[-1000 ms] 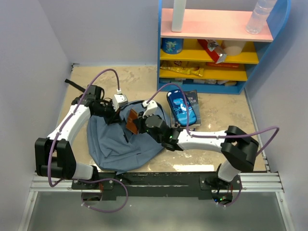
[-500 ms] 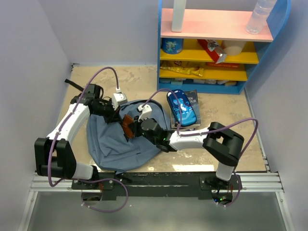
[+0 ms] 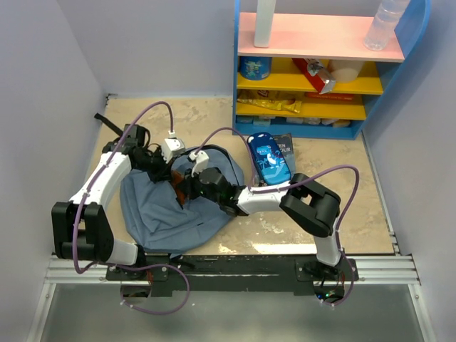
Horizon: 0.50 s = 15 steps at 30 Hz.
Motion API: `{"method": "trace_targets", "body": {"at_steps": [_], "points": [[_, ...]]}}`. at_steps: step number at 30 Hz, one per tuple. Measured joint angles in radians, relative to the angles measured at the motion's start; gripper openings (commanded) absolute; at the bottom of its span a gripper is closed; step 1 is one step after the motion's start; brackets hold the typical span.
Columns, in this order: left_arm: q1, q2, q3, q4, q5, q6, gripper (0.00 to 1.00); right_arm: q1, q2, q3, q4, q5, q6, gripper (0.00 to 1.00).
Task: Pack the student bag
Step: Place the personal item in the student bag.
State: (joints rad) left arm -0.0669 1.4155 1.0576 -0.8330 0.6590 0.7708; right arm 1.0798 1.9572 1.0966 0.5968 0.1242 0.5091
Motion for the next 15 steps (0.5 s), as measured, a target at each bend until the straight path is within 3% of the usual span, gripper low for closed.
{"method": "trace_targets", "body": {"at_steps": [5,15], "points": [[0.004,0.0,-0.002,-0.003,-0.021,-0.001,0.0,-0.015,0.034,0.033,-0.01,-0.082,-0.017,0.0],[0.002,0.004,-0.002,-0.007,0.011,-0.016,0.0,-0.015,0.02,-0.022,-0.006,-0.056,-0.005,0.0]]}}
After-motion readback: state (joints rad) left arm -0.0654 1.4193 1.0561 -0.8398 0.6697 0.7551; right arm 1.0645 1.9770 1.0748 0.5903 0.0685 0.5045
